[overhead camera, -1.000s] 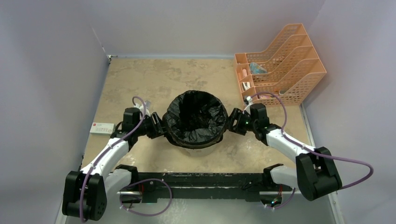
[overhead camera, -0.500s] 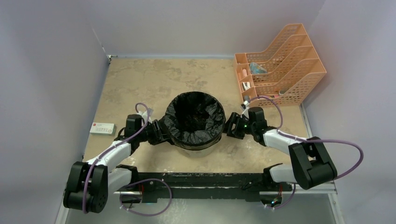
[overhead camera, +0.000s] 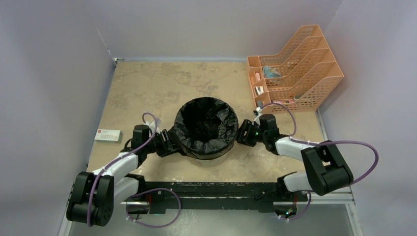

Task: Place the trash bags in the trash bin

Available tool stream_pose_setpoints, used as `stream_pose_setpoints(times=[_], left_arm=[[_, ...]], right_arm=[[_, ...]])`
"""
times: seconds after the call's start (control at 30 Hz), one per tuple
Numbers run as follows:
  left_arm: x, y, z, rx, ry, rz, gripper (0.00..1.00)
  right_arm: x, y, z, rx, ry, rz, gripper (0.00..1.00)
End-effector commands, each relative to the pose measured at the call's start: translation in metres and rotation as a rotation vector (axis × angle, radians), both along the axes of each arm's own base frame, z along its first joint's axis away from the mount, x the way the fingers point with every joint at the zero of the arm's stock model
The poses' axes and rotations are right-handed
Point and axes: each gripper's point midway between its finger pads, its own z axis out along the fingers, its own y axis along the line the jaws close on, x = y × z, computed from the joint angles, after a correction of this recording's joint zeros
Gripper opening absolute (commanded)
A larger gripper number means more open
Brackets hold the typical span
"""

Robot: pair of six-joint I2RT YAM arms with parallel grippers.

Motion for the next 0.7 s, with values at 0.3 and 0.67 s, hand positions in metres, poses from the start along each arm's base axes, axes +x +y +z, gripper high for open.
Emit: stream_pose_setpoints(times=[0.3,0.67], left_arm=[[-0.007,-0.005,-0.005,-0.035,0.038,-0.008,0.48],[-0.004,0.000,0.000,-0.001,0.021,0.017,0.61]], right_arm=[[-0.016,-0.004,-0.019,-0.056,0.027,-0.148,0.66],[-0.002,0.000,0.049,0.005,-0.175,-0.122,0.71]])
